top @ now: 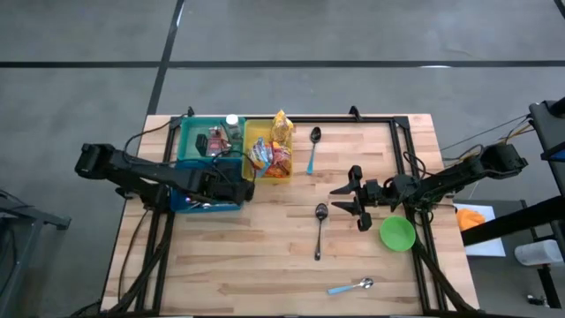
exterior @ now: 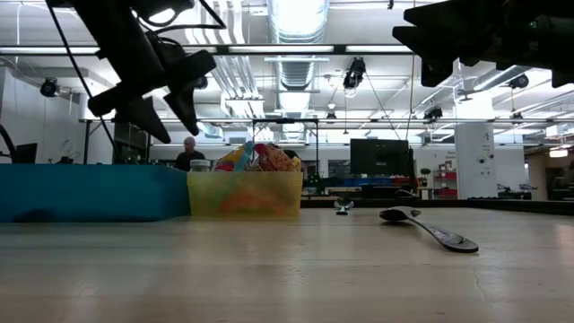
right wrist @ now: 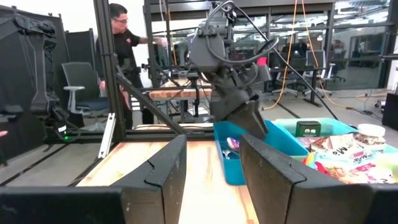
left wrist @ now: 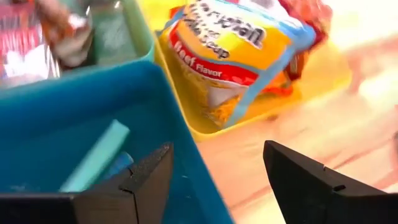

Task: Pick & Place Food Item
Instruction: Put the black spoon into the blue bin

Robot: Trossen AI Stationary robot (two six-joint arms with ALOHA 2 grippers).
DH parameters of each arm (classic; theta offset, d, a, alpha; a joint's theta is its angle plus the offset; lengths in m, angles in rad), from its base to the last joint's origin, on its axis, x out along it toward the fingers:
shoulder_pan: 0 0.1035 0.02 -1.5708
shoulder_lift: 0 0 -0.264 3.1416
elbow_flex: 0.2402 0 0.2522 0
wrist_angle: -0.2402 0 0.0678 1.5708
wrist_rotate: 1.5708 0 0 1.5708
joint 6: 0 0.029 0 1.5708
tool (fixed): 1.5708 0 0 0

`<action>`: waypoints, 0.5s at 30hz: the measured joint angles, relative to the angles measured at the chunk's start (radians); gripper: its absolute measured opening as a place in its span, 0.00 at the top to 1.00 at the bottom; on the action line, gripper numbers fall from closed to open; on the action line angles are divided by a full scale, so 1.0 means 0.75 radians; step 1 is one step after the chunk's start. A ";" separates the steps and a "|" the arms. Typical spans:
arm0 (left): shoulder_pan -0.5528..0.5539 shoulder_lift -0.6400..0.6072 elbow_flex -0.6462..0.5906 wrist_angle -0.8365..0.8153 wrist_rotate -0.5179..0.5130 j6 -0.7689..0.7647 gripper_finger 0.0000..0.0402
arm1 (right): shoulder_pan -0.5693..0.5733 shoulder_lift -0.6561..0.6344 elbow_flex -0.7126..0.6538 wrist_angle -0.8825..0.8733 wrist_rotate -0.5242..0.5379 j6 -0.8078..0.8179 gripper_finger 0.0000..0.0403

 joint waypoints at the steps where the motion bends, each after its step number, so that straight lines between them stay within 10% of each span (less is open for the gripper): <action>1: -0.001 0.000 0.000 0.004 0.005 -0.081 0.37 | 0.000 0.000 0.000 0.000 0.000 0.001 0.64; 15: -0.001 0.000 -0.004 0.305 0.143 -0.102 0.37 | 0.000 0.000 0.000 0.000 0.000 -0.003 0.64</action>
